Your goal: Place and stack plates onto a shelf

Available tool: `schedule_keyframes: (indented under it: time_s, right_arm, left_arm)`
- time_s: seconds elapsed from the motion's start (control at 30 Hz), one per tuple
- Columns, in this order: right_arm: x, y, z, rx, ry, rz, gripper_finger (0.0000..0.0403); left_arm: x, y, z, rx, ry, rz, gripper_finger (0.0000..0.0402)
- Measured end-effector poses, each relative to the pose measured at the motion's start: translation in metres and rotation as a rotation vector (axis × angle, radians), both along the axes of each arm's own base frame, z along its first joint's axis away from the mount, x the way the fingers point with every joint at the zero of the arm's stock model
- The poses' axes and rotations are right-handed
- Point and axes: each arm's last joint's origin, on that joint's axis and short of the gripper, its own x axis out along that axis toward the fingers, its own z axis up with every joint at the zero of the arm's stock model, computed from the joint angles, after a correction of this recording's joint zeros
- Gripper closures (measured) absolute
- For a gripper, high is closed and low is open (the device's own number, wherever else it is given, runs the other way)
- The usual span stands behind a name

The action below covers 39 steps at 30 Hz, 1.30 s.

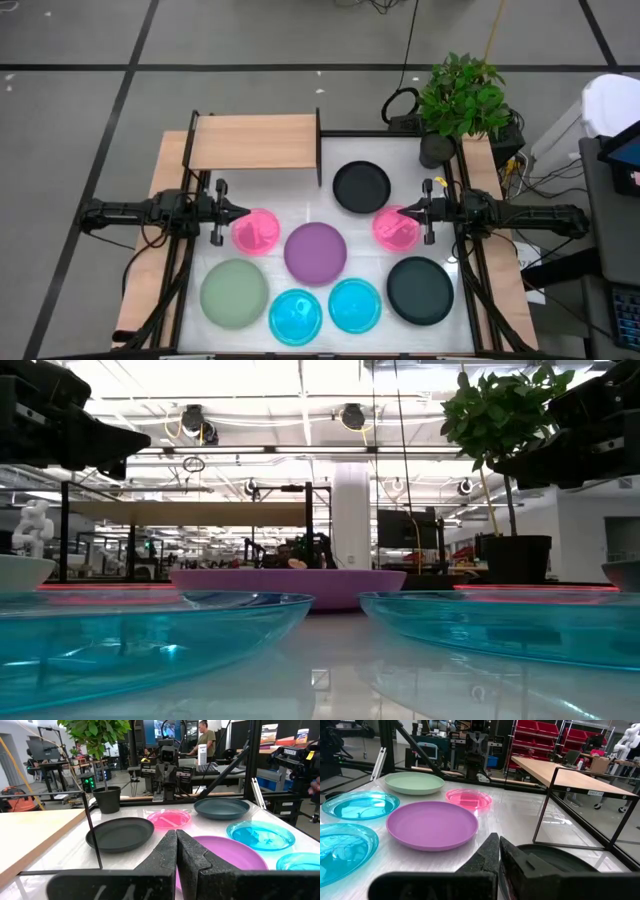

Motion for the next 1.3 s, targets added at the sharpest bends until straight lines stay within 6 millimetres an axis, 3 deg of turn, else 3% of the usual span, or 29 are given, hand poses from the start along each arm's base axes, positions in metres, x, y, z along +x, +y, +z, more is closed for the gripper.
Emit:
schedule_keyframes:
  time_s: [0.7,1.03,1.3]
  right_arm:
    - [0.0,0.0,0.004,-0.011,-0.036,0.001,0.0403]
    - [0.001,-0.001,0.008,0.092,-0.066,-0.03,0.0403]
    - [0.002,-0.001,0.046,0.091,-0.06,-0.034,0.0403]
  left_arm:
    - [0.0,0.0,0.0,0.0,0.001,0.0,0.0398]
    - [0.0,0.0,0.0,0.0,0.0,0.0,0.0398]
    - [0.0,0.0,0.0,0.0,0.001,0.0,0.0398]
